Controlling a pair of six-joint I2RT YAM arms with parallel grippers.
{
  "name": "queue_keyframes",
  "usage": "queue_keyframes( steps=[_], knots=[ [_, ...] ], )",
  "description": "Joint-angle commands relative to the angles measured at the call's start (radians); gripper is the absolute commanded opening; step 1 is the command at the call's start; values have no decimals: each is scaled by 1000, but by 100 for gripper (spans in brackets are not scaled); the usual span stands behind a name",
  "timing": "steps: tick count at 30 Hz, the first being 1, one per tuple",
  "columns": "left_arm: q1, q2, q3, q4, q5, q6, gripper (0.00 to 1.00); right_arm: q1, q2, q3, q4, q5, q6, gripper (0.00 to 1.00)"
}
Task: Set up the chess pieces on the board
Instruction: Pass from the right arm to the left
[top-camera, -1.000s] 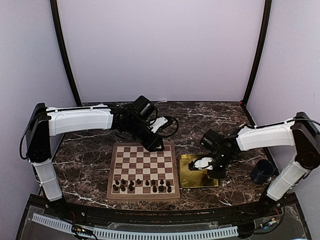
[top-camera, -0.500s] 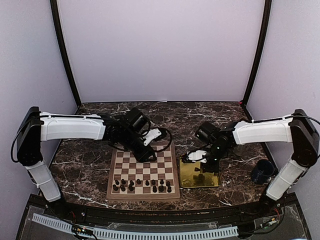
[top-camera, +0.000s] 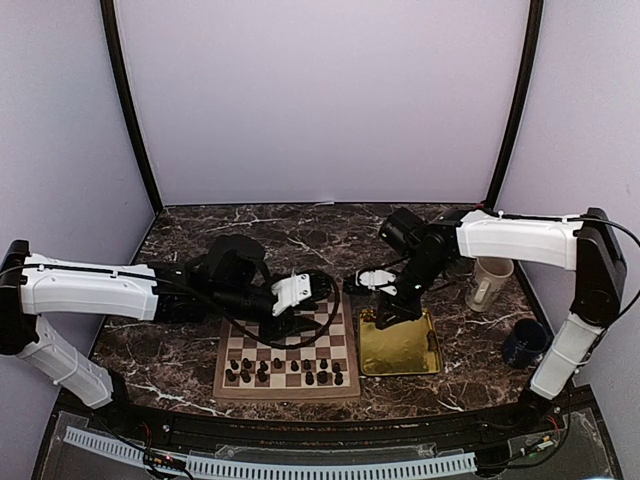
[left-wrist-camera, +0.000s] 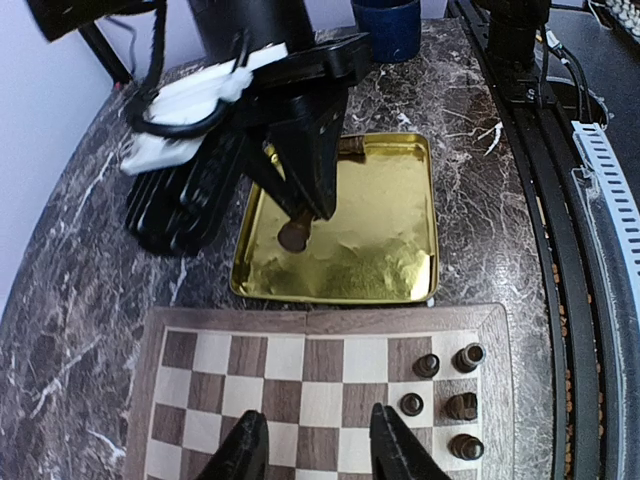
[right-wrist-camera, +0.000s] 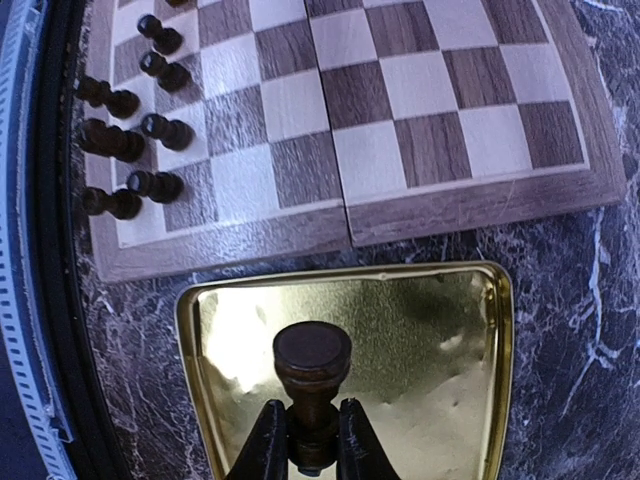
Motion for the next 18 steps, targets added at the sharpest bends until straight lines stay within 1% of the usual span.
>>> queue_keyframes(
  steps=[1,8,13,18],
  knots=[
    [-50,41,74,29,-19,154,37,-6,26,83,-90,-159,-9,7],
    [-143,139,163,22,-121,323,36,-7,42,114,-128,-264,-7,8],
    [-174,216,224,6,-178,375,39,-7,34,104,-125,-291,-6,8],
    [-191,282,270,-5,-261,416,39,-6,37,104,-137,-315,-10,8]
  ],
)
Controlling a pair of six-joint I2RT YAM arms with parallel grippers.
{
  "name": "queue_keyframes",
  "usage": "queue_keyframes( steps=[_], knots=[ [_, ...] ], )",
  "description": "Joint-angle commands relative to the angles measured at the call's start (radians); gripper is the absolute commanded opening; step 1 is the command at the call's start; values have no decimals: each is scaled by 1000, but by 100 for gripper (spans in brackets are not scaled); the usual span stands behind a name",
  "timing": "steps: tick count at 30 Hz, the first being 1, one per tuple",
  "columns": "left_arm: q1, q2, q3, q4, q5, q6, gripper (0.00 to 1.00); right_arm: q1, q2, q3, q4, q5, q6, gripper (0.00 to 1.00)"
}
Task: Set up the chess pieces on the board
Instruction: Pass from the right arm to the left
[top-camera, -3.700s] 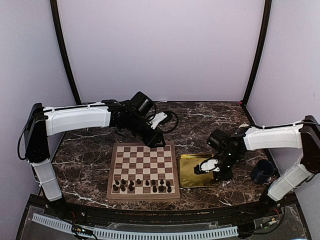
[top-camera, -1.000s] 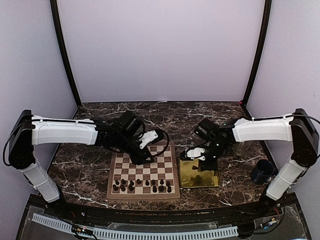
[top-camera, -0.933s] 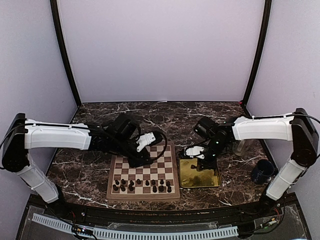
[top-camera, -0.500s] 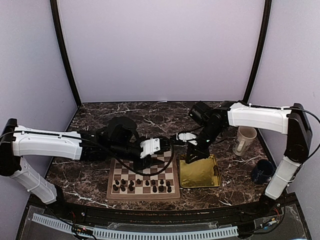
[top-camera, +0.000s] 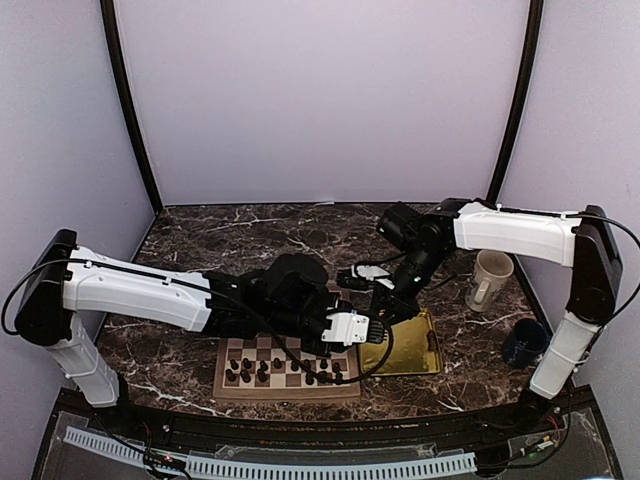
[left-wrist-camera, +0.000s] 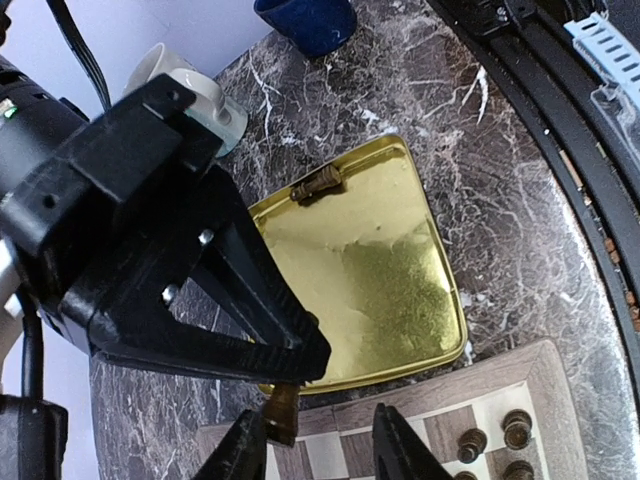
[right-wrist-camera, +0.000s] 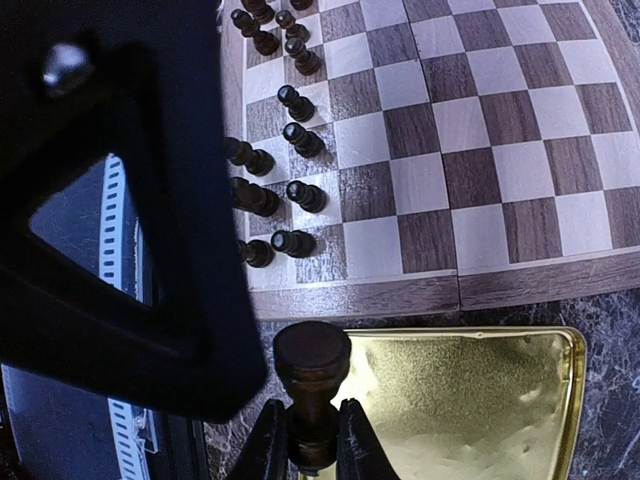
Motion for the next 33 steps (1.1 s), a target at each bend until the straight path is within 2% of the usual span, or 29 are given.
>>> queue_keyframes(
  steps=[1,8,19,29,33],
  knots=[
    [-15,37,55,-22,-99,73,39,-3,6,12,-25,-55,-8,8],
    [-29,76,79,-27,-183,118,38,-2,7,6,-30,-68,-10,9],
    [-53,95,77,18,-291,179,28,-2,13,5,-38,-83,-12,9],
    [-63,103,74,48,-309,210,18,-2,21,8,-40,-86,-9,9],
    [-63,105,73,55,-316,203,13,-5,8,16,-43,-79,-6,13]
  ],
)
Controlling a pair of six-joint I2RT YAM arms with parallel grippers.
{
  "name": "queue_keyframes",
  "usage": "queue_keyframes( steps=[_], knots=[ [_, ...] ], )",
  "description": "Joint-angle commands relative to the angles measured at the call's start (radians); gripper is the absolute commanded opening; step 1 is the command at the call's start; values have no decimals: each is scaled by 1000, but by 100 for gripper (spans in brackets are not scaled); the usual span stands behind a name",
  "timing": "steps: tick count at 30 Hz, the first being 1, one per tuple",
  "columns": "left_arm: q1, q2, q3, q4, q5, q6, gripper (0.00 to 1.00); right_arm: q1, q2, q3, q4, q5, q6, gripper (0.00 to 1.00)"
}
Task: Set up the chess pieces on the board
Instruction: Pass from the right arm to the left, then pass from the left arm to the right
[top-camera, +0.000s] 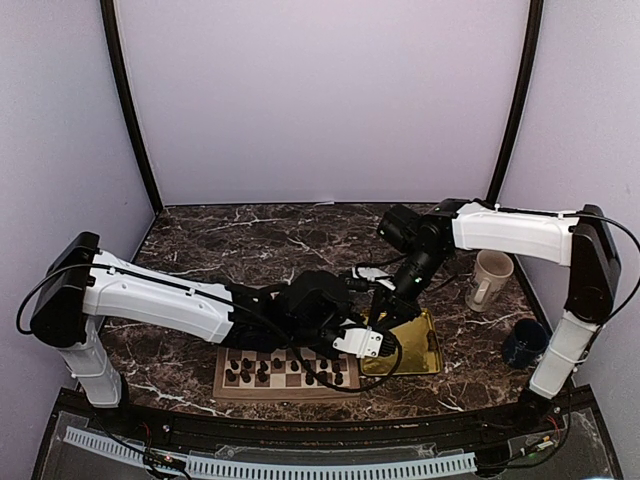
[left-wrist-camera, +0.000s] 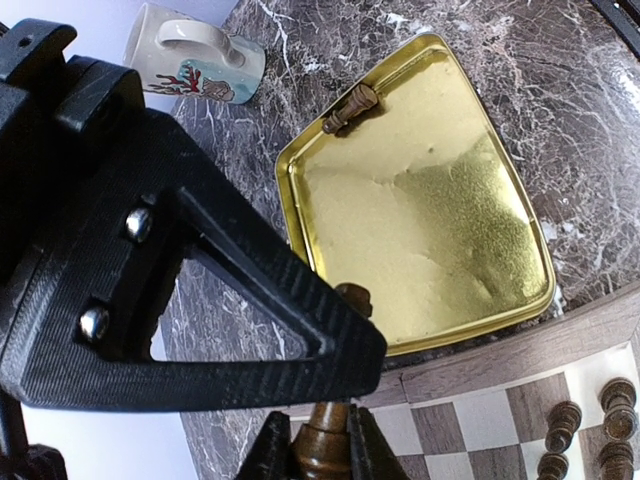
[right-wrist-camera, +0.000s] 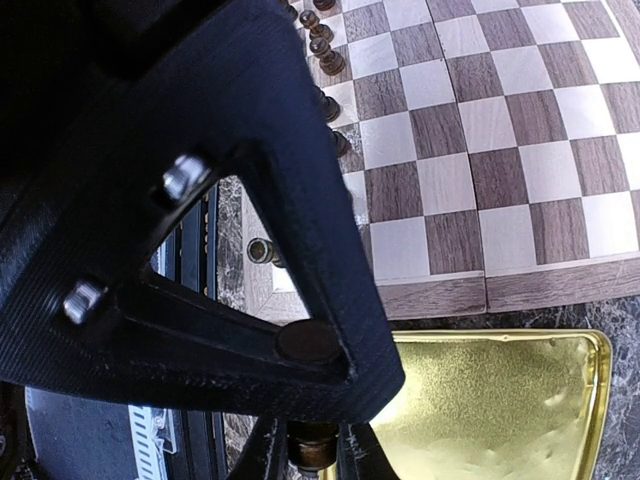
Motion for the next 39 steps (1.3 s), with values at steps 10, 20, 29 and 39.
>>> queue_keyframes(
  steps=[10,20,29,39],
  knots=[
    [80,-63,-24,91,-12,-310,11,-190,-108,75,-82,-130,-16,30],
    [170,-143,-153,395,67,-746,12,-305,-197,125,77,-223,141,44],
    [180,-125,-193,594,103,-952,13,-301,-110,236,188,-309,313,48],
    [193,-113,-194,643,156,-1045,13,-218,-54,242,241,-330,370,49]
  ],
)
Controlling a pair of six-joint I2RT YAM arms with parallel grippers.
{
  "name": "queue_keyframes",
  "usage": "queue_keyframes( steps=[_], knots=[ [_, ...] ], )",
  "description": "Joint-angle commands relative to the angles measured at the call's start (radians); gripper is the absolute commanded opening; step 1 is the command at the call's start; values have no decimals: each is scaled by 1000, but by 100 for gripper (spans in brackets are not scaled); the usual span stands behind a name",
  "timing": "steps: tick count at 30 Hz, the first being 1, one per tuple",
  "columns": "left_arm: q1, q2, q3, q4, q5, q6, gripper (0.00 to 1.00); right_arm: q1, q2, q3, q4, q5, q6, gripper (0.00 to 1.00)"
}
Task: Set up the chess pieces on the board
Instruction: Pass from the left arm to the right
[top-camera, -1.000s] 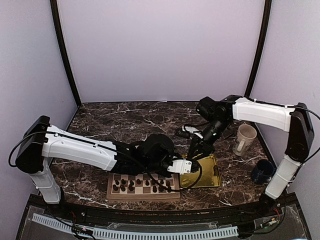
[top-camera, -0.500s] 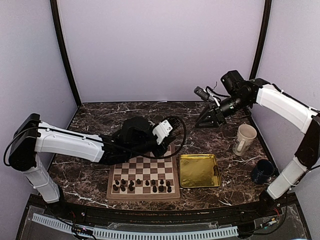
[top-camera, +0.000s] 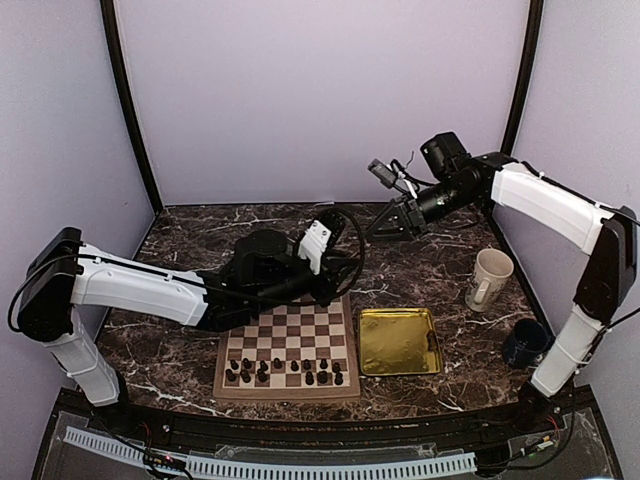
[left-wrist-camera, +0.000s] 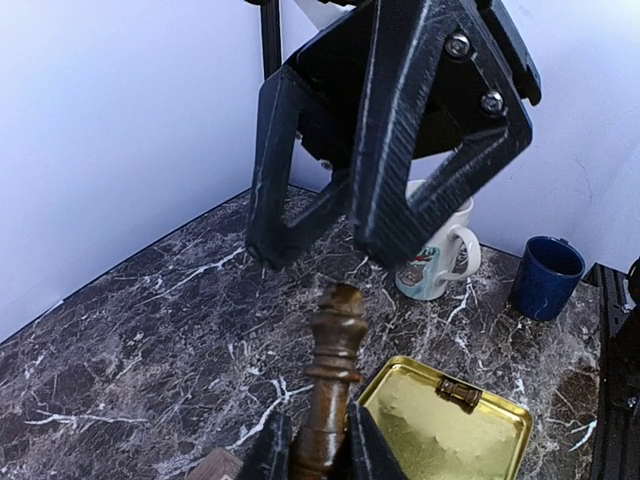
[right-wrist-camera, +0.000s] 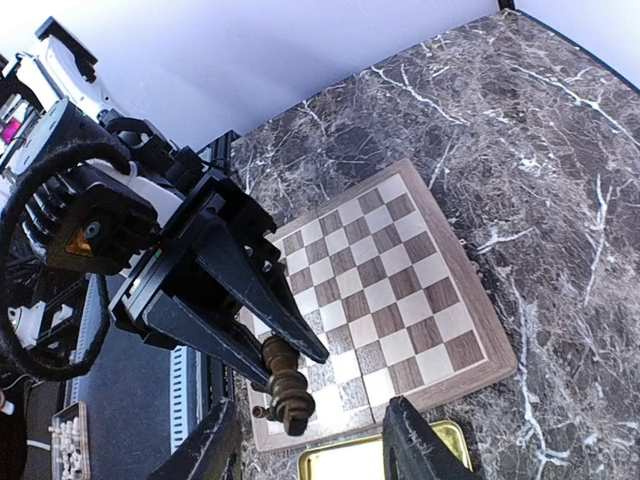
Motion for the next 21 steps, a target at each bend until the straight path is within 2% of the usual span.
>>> queue_keyframes(
  steps=[1,9,14,21],
  knots=[
    [9,-7,-9,62,36,-58,13,48,14,16,43,-30,36,48],
    [17,-15,-26,82,48,-82,14,79,35,-1,74,-36,63,42],
    [20,-18,-34,94,55,-90,13,85,48,5,75,-46,69,33],
    [24,-19,-42,112,60,-107,13,100,51,-10,82,-9,68,37]
  ],
)
